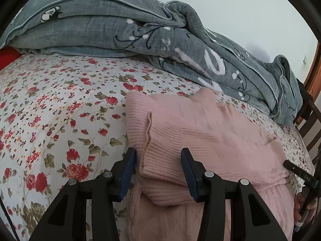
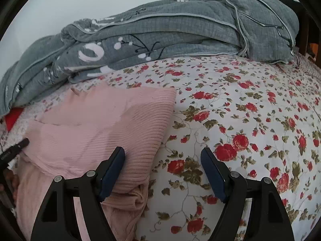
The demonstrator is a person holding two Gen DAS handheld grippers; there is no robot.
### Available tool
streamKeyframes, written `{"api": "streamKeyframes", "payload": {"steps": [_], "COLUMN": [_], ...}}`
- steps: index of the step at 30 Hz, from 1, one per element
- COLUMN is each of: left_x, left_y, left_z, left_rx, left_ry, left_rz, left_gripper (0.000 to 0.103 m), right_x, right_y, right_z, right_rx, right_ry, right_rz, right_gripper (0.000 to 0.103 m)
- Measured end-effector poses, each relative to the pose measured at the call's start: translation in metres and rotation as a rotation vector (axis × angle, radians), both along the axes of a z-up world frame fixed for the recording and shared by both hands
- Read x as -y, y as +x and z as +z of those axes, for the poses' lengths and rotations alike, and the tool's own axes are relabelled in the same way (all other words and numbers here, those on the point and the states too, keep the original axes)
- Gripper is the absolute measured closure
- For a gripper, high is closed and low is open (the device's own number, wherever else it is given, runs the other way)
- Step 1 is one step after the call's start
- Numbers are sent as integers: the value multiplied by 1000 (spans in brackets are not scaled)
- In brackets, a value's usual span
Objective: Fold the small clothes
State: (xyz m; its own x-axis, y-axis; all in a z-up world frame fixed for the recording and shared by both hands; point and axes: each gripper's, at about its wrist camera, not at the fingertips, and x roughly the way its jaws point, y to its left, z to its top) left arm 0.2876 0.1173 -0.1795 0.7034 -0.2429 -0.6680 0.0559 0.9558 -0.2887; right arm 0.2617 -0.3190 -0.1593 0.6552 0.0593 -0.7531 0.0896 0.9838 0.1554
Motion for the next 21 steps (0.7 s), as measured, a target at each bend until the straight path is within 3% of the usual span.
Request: {"api": "streamKeyframes", "payload": {"steps": [4, 9, 17, 21], "left_x": [-9, -20, -7, -11], "left_y": [-5, -20, -76, -135], "left_z": [-2, -2, 1, 7], "left_rx": [-4, 3, 22, 112], "left_ry": [-56, -108, 4, 113], "left_rz": [-5, 7, -26, 27], "left_gripper": [59, 60, 60, 58], "right_x": [1, -8, -11, -19], "right_y": [-10, -30, -111, -162], "right_z": [7, 22, 15, 16], "right_rx": [18, 85, 72, 57], "right_ry": [55, -57, 24, 50], "right_rz": [33, -14, -13, -4], "right_gripper": [40, 40, 40, 40]}}
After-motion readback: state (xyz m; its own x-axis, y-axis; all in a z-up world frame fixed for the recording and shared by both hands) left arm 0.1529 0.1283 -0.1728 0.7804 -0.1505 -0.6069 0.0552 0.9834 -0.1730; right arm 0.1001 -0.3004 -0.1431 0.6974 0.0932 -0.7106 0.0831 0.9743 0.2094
